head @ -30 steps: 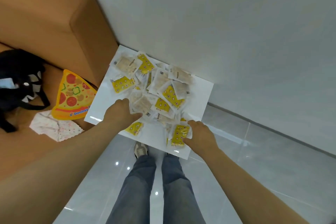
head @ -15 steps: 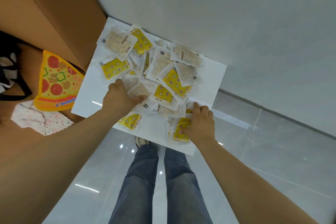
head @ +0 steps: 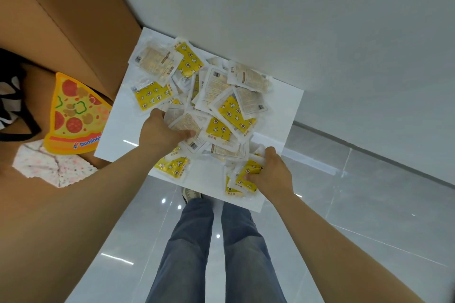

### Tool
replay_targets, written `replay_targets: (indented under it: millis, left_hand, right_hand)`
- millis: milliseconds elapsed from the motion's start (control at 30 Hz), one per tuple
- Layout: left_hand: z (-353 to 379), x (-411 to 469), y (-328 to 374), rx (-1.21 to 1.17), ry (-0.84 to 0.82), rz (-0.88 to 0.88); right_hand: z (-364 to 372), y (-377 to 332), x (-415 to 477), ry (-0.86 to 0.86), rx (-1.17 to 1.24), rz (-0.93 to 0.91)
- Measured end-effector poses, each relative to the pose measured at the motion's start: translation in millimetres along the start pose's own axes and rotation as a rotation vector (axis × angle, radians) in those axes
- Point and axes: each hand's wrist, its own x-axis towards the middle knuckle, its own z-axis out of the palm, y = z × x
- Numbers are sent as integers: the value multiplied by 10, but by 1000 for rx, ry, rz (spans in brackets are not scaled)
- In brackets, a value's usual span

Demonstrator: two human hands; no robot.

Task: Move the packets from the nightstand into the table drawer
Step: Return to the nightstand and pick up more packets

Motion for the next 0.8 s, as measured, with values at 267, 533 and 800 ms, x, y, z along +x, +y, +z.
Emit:
replay_targets:
  millis: [267, 533, 800]
  left_hand:
    - [-106, -171, 24, -171, -59, -73]
    - [-394, -604, -60, -211, -32, -22]
    - [-814, -1077, 80, -228, 7, 110]
  right_hand:
    - [-168, -48, -220, -8, 50, -7]
    - [-491, -116, -639, 117, 190, 3]
    - [-908, -242, -1199, 266, 368, -30]
